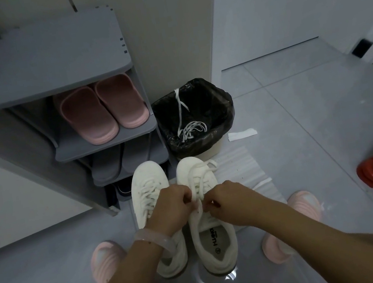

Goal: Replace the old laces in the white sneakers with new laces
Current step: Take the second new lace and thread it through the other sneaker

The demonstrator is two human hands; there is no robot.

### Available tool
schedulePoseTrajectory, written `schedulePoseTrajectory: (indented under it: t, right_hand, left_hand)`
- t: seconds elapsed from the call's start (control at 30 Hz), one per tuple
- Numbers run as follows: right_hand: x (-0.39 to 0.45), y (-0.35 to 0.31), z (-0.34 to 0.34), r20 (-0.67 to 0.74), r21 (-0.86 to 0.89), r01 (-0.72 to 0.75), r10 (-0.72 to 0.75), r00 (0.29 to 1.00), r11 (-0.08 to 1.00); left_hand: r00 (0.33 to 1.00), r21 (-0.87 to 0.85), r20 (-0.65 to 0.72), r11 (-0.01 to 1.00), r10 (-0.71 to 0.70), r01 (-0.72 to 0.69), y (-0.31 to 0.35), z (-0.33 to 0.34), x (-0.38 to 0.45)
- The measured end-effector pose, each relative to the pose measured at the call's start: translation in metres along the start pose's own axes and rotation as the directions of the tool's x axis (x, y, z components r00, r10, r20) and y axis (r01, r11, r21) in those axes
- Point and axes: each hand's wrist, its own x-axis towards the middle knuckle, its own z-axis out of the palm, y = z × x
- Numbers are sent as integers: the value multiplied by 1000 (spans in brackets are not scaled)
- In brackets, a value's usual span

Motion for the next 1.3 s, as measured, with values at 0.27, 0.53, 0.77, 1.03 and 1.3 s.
schedulePoseTrajectory:
  t: [0.27, 0.53, 0.77, 1.03, 1.3]
  right_hand:
    - [2, 2, 27, -107, 360, -30, 73, 992, 932]
    - [15, -1, 41, -107, 460, -179, 255, 961, 870]
    - [10, 10, 14, -378, 584, -71, 348, 858, 809]
    - [-27, 79, -98, -138, 811, 507, 747, 650, -291]
    - [-13, 31, -45, 30, 132, -178, 175, 984, 975]
  left_hand:
    - [986, -259, -26, 954, -165, 153, -7, 4, -2]
    - [978, -252, 126, 948, -166, 193, -11, 2, -7]
    - [936, -385, 147, 854, -319, 351, -3, -3, -9]
    - [932, -410, 212, 839, -294, 358, -6, -2, -6]
    - [988, -357, 76, 921, -137, 156, -2, -6, 0]
